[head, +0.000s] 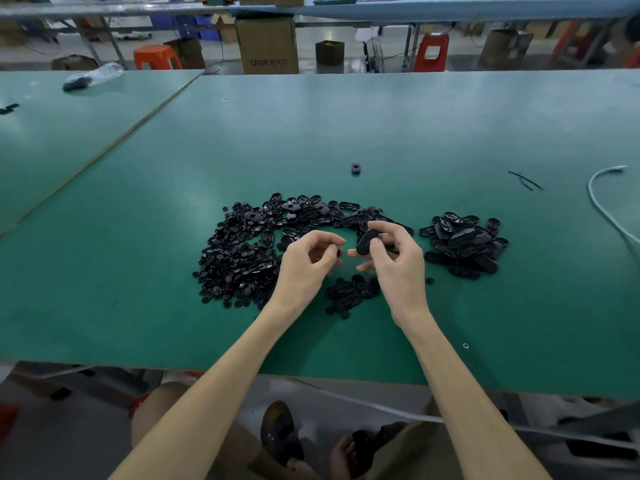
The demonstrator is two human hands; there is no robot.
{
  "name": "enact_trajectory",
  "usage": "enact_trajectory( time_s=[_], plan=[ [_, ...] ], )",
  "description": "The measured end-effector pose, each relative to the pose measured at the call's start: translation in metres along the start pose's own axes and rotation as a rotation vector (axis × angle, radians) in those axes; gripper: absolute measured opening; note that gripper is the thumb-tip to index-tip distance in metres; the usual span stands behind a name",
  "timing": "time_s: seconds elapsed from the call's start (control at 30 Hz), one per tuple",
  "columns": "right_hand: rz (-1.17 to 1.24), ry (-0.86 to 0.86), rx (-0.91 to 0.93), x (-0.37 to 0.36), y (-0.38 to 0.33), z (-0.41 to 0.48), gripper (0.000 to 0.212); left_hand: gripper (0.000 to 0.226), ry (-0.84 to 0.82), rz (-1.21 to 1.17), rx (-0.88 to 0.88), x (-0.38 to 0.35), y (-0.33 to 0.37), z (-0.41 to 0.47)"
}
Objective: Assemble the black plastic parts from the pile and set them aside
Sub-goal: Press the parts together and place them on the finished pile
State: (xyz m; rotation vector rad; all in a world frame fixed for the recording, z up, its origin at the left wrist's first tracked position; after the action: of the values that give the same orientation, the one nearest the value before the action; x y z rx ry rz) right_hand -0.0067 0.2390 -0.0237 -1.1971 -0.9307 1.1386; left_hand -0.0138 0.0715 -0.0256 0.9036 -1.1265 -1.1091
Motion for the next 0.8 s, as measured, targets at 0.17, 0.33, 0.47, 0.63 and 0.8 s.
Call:
enact_trajectory(
  time_s=[0.17,0.33,0.47,0.63,0.8],
  plan=[
    [-0.058,-0.002,-0.020,0.0012,0.0053,0.0013,0.023,0.014,-0.007,-0.064,0.000,0.0007,-0.0002,-0.0005],
    [-0.112,-0.027,-0.002,-0.0002,0.0065,0.0029,0.020,0.016,-0.006,-0.074,0.009,-0.0009,-0.0021,-0.0001],
    [-0.143,-0.037,0.001,-0.0006,0.0062,0.0028,0.022,0.015,-0.003,-0.089,0.010,-0.0004,-0.0030,-0.0002],
    [-0.223,-0.059,0.017,-0.0025,0.0036,0.0014,0.028,0.014,-0.007,-0.148,0.019,0.0002,-0.0042,-0.0003],
    [-0.236,-0.058,0.013,-0.0018,0.0025,0.0007,0.026,0.016,0.006,-0.181,-0.001,0.0032,-0.0015,-0.0008]
  ],
)
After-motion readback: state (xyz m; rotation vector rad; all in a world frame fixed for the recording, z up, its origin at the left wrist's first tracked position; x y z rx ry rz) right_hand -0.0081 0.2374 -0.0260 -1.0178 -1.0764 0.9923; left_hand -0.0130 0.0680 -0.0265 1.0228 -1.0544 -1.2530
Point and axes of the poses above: each hand's wrist, its own z-axis towards the middle knuckle, its own x-axis out of the back of the hand, y = z × x, the point moved 5 cm from there along z, towards the middle knuckle, and after that the axes turned 1 degree about -x, right-handed, at the moved point
